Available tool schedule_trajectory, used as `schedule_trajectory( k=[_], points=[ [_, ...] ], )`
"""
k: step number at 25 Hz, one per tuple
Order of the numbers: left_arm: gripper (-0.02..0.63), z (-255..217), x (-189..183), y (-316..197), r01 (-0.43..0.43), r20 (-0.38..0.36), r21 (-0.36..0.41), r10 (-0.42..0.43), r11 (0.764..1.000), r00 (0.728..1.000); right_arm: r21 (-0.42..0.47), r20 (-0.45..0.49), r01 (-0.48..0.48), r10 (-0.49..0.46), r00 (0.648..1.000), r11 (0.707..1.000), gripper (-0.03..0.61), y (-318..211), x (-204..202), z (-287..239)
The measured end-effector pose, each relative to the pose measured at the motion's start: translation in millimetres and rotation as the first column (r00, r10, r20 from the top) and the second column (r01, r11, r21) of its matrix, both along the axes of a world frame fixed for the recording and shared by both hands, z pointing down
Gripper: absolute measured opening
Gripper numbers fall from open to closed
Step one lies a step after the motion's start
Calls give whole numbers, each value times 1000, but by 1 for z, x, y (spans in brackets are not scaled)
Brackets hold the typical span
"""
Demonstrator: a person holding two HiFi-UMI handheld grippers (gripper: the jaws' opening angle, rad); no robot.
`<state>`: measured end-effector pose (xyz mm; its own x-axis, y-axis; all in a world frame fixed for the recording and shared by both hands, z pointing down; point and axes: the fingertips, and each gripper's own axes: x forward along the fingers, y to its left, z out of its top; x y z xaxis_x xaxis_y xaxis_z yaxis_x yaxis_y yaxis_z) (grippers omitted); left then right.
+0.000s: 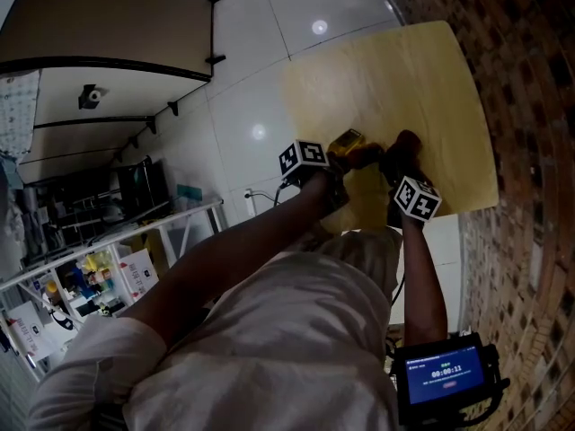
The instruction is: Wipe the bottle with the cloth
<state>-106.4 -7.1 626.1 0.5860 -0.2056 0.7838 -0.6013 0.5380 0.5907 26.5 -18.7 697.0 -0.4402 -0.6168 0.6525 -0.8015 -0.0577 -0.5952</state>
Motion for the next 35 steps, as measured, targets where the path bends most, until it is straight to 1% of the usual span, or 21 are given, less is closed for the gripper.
schedule_trajectory(
  k=[1,2,4,6,9,12,13,14,16,19,20,24,29,32,35],
  points=[
    [169,0,1,0,8,-5,-4,-8,1000,1000,35,10,26,-27,1000,999,94,6,1,-7],
    [169,0,2,0,13,-9,-6,-13,1000,1000,65,12,74,-75,997,995,94,16,-1,-14],
    [169,0,2,-2,19,-17,-9,-19,1000,1000,109,3,201,-202,979,974,94,40,-12,-24],
    [169,1,3,-4,27,-22,-12,-27,1000,999,141,-12,316,-318,948,938,94,64,-28,-34],
    [169,1,5,-3,29,-20,-16,-29,999,999,185,-40,437,-438,898,880,94,88,-53,-49],
    [169,1,7,-3,21,-13,-15,-21,1000,1000,254,-55,509,-513,856,822,94,90,-79,-67],
    [169,1,7,-3,16,-10,-13,-16,1000,1000,274,-52,522,-529,847,808,94,86,-89,-72],
    [169,1,7,-2,10,-7,-10,-10,1000,1000,288,-45,529,-541,840,798,94,82,-97,-76],
    [169,1,7,-1,-6,1,-4,6,1000,1000,293,-34,538,-554,832,790,94,72,-111,-77],
    [167,1,11,3,-32,8,2,32,999,999,260,-18,544,-559,829,798,92,58,-123,-66],
    [167,2,11,3,-36,9,5,36,999,999,249,-4,536,-553,833,807,91,56,-125,-63],
    [167,1,7,0,-30,-1,-1,30,1000,1000,195,61,476,-495,867,857,91,49,-128,-53],
    [167,2,5,1,-28,-14,0,28,1000,1000,127,99,440,-453,886,889,91,48,-131,-36],
    [167,1,8,2,-17,-34,-15,16,1000,999,61,118,383,-388,914,922,89,47,-129,-22],
    [167,-3,15,4,-30,-61,-26,29,999,998,1,138,299,-297,945,954,89,43,-122,-9]
  ],
)
